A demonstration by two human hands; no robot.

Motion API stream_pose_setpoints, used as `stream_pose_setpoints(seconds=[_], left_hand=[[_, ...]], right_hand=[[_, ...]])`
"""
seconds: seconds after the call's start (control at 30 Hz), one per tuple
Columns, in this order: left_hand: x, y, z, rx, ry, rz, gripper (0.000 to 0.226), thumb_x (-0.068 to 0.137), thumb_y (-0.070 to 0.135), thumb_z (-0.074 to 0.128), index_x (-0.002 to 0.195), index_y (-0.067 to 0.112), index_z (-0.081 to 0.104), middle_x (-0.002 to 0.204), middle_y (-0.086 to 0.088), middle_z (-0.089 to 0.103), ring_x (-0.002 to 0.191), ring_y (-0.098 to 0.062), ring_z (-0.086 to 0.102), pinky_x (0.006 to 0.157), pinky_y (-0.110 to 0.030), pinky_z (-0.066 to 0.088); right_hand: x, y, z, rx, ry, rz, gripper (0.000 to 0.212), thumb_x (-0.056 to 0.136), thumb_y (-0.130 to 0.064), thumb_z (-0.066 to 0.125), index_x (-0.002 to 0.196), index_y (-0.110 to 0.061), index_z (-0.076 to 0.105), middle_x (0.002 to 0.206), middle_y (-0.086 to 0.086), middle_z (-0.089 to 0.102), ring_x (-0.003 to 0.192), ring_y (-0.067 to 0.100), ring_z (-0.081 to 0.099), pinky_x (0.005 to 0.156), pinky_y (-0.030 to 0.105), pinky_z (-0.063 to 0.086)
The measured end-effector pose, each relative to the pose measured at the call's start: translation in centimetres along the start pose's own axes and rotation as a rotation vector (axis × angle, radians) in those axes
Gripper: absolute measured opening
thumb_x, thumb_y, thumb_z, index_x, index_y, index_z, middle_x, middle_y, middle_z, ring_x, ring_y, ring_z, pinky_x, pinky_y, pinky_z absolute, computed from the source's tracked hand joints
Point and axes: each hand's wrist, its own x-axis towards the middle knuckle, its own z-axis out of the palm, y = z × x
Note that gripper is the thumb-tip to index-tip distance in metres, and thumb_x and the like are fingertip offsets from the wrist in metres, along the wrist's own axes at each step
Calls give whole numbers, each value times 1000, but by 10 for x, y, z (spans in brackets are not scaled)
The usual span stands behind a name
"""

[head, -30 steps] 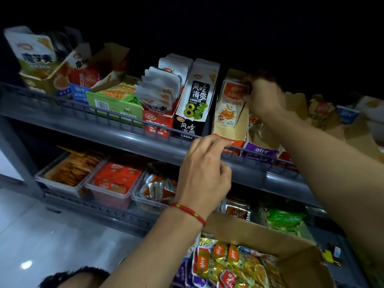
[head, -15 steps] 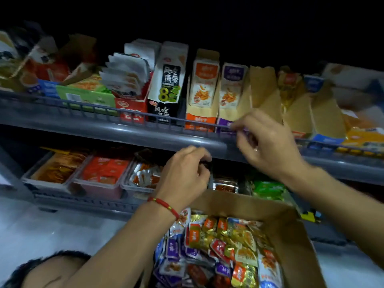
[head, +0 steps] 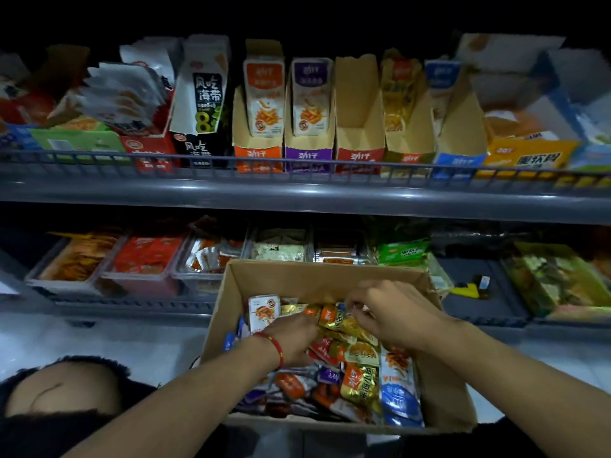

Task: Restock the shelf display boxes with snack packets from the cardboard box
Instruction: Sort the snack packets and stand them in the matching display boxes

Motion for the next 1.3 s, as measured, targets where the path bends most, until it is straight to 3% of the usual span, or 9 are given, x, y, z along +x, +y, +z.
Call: stream_pose_setpoints(seconds=[0.3,0.43,0.53,0.7,0.83,1.0,1.13,1.2,1.3], left_hand=[[30,-2,29,213,142,202,45,92,55,52,97,15,72,109,-6,66,98,-32,63,77,-39,52],[17,2,12,108,226,238,23,94,26,54,90,12,72,102,-7,68,91,-31,64,69,-39,50],[-2,4,-11,-34,281,259,19,97,24,57,99,15,74,104,-1,70,92,-19,65,79,-39,53],[-35,5,-60,-355,447,269,12,95,26,66,101,21,75,102,7,71,93,-5,64,84,-28,56],[-52,3,-83,-911,535,201,11,90,8,70,98,13,76,102,0,74,97,-14,70,87,-34,60],[-56,14,-91,-1345,757,10,18,95,11,65,110,14,74,102,-6,76,98,-25,73,86,-45,61],[-58,33,-88,-1946,320,-95,47,102,47,47,125,10,65,116,-14,73,109,-30,70,92,-49,57],[-59,41,-85,-1931,244,-24,47,97,46,55,127,11,64,119,-15,72,109,-31,69,93,-54,56],[-58,47,-82,-1726,395,-30,41,91,5,69,131,9,57,116,-13,72,100,-30,73,83,-50,61]], right_hand=[[-10,5,-7,72,23,52,23,101,-37,48,115,-31,65,110,-9,64,91,16,63,72,33,51],[-12,7,-12,78,-1,80,24,101,-36,49,117,-32,66,114,-10,65,95,14,63,74,30,48],[-9,8,-11,146,-49,107,21,100,-35,54,115,-33,68,113,-12,69,96,9,64,78,31,53],[1,7,-7,586,-224,281,25,105,-33,51,124,-27,67,118,-7,70,110,9,64,99,38,53],[2,-8,-23,1268,-338,425,34,110,-29,38,126,-18,66,111,3,76,104,16,70,93,30,50],[0,-22,-39,1647,-100,451,29,92,-26,65,106,-1,71,94,15,74,79,22,70,69,28,56],[1,-23,-45,1522,247,567,19,94,-22,68,102,-5,65,98,11,78,88,25,76,70,31,57],[1,-22,-45,1480,340,584,16,95,-20,68,100,-6,64,96,11,78,84,24,75,71,32,57],[0,-20,-49,1415,364,585,21,96,-21,68,100,0,64,91,8,79,76,16,71,71,30,53]])
